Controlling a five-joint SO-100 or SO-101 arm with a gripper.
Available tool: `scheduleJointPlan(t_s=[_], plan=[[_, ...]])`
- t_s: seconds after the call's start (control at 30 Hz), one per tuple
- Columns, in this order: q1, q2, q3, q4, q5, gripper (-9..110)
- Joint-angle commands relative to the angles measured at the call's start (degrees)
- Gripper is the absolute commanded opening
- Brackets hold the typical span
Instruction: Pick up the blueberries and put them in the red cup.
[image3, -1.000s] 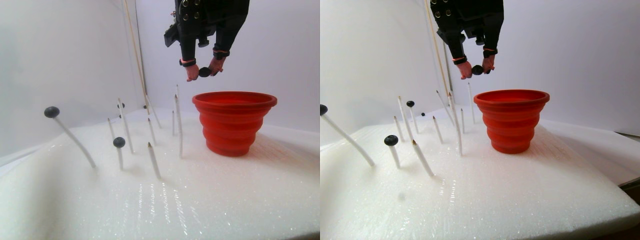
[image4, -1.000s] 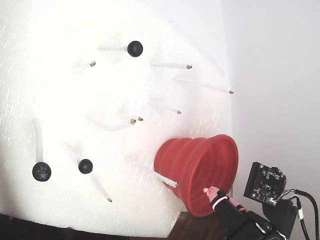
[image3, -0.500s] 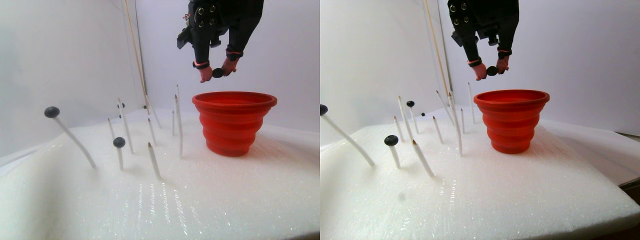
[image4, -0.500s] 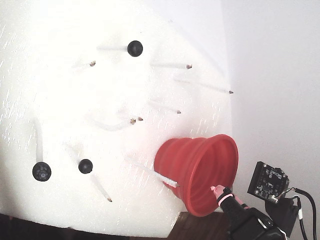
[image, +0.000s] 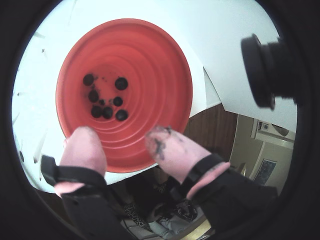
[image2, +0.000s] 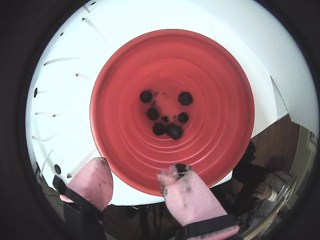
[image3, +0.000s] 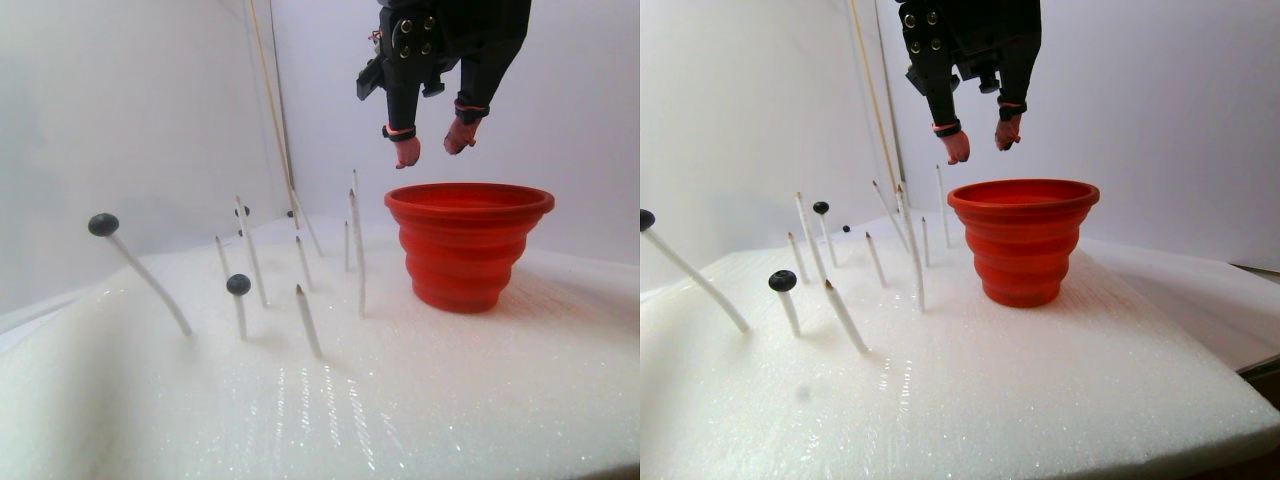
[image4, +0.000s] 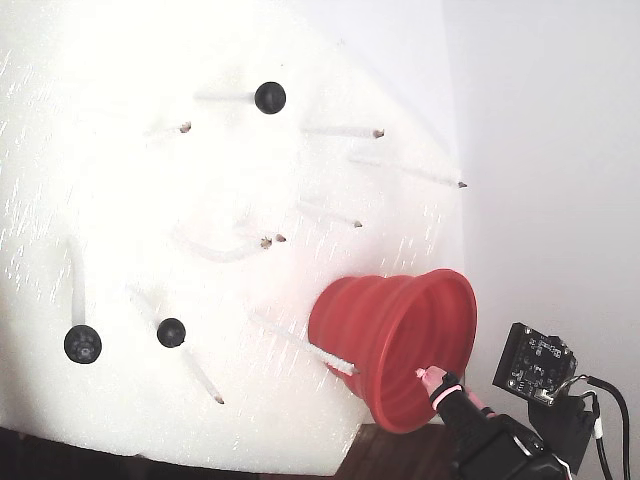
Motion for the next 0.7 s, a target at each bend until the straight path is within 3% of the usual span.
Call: scheduleJointPlan(t_s=[0.0, 0.67], plan=[[-0.2, 3.1, -4.0, 0.9, -0.4, 18], [-6.2, 9.7, -2.6, 10.2, 1.7, 17]])
